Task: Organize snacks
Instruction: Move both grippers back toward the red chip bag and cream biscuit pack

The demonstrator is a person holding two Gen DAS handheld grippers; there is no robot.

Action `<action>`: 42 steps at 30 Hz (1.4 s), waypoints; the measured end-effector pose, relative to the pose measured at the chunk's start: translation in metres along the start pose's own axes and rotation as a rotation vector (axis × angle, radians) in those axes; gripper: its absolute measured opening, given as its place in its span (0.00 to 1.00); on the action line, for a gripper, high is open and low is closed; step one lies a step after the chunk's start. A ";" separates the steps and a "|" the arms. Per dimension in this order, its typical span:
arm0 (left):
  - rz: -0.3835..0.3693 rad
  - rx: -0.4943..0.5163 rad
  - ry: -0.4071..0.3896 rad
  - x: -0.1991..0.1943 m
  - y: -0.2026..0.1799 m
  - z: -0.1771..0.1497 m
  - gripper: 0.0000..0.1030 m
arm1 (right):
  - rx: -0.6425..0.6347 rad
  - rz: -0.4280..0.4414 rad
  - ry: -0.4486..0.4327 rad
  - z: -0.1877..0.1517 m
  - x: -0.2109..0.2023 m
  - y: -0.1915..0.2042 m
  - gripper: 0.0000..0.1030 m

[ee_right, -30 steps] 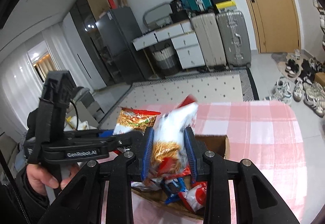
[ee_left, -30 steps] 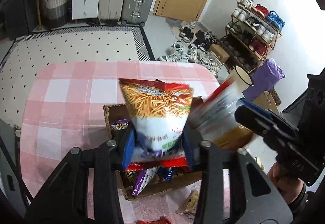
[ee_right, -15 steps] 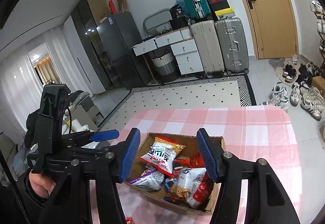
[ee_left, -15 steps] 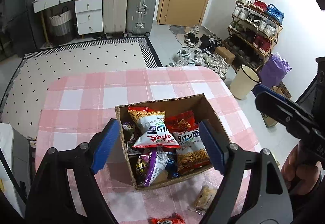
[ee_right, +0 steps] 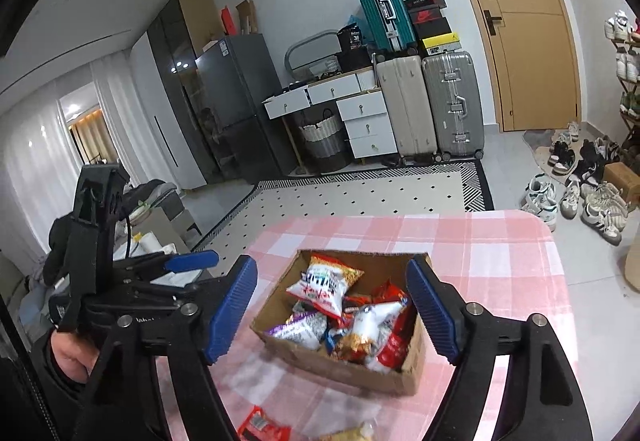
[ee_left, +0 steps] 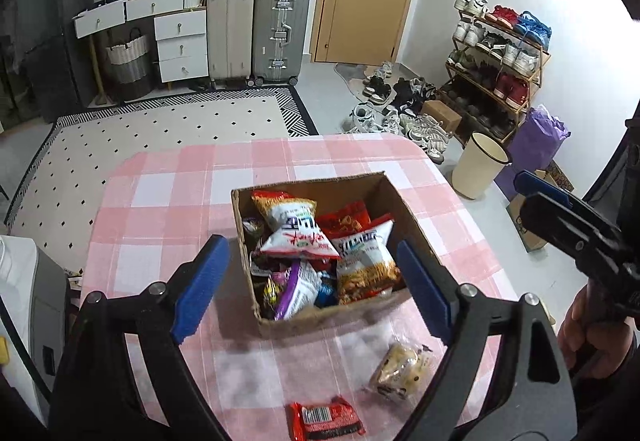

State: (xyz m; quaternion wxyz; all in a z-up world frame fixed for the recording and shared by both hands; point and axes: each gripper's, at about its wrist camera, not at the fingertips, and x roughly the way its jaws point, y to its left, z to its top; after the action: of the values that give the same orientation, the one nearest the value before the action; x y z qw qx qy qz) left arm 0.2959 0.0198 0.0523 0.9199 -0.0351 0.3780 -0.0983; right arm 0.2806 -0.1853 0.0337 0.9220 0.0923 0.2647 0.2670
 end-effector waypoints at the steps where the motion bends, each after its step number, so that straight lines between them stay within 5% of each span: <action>1: 0.000 0.001 -0.003 -0.003 -0.001 -0.004 0.84 | -0.006 -0.001 0.000 -0.004 -0.004 0.001 0.77; 9: 0.008 0.000 -0.040 -0.029 -0.012 -0.038 0.97 | -0.012 -0.011 -0.019 -0.035 -0.031 0.010 0.84; 28: -0.005 -0.023 -0.061 -0.053 -0.021 -0.113 0.99 | 0.051 -0.032 -0.044 -0.101 -0.073 0.007 0.96; 42: 0.013 -0.086 0.059 -0.017 -0.013 -0.183 0.99 | 0.073 -0.033 -0.019 -0.138 -0.074 0.009 0.98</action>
State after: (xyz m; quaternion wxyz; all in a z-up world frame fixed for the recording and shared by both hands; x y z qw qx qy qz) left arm 0.1531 0.0121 -0.0648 0.9066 -0.0691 0.4091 -0.0768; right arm 0.1492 -0.2136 -0.0476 0.9248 0.1239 0.2669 0.2410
